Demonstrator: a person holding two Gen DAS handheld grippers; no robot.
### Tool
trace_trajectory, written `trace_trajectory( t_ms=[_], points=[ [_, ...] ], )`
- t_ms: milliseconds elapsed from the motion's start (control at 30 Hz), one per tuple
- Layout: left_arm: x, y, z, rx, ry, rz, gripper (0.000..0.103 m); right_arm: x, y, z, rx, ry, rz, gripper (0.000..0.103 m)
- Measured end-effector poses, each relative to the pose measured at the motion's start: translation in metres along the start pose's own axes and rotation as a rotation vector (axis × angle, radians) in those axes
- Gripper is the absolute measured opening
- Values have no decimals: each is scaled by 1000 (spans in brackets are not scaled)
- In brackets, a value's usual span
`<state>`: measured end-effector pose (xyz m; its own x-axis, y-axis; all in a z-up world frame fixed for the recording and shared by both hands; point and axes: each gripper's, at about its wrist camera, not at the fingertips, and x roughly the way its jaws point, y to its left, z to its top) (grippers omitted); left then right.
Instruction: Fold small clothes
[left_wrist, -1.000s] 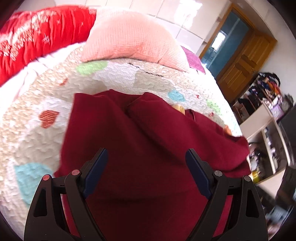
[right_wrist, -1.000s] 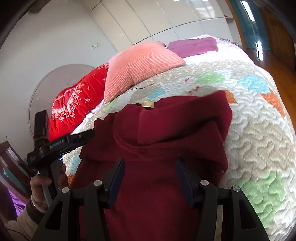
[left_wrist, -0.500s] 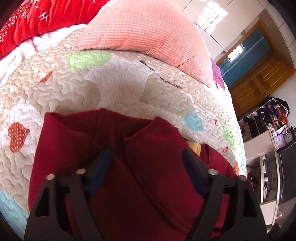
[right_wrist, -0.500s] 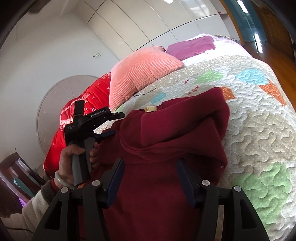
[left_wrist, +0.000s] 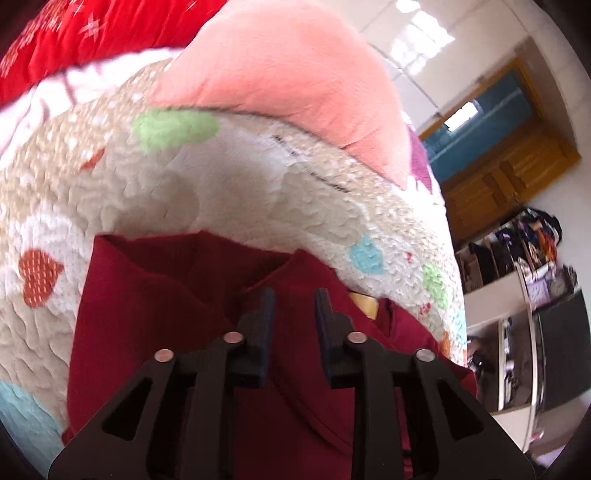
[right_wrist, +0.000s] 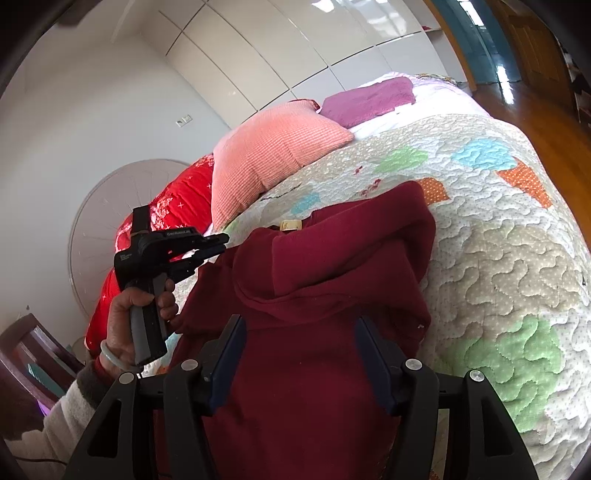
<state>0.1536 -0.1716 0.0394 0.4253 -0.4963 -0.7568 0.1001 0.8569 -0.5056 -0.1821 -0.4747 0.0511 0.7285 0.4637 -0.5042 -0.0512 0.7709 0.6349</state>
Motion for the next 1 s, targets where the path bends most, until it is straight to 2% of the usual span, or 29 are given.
trace_trajectory(
  t_ms=[133,167,233,333,400,433,467,500,667,800,867,967,1000],
  points=[
    [21,6,-7,0,55,64,29,3,-5,-1,15,6,8,61],
    [25,6,-8,5,56,72,33,3,-7,0,23,5,10,61],
    [28,5,-9,11,48,89,33,1,-11,0,41,2,19,61],
    [29,-1,-9,-9,39,69,54,-2,-15,0,56,-8,16,61],
    [28,-11,-12,18,30,87,56,-4,-16,0,59,-15,5,61],
    [27,-17,-13,47,30,96,50,-6,-16,0,57,-24,-2,61],
    [26,-22,-15,83,26,92,18,-9,-16,0,52,-36,-10,61],
    [22,-28,-16,117,25,79,7,-12,-15,1,45,-47,-21,61],
    [-53,-28,-29,164,-111,-8,7,-17,-8,10,-7,-59,-125,61],
    [-104,-2,-44,146,-239,27,7,-1,-6,17,-31,-31,-188,61],
    [-103,11,-52,148,-235,49,7,15,-12,20,17,-1,-177,61],
    [-83,22,-61,121,-178,60,7,43,-23,21,84,76,-195,60],
    [-79,23,-66,116,-172,58,7,48,-23,20,64,87,-209,46]
  ],
)
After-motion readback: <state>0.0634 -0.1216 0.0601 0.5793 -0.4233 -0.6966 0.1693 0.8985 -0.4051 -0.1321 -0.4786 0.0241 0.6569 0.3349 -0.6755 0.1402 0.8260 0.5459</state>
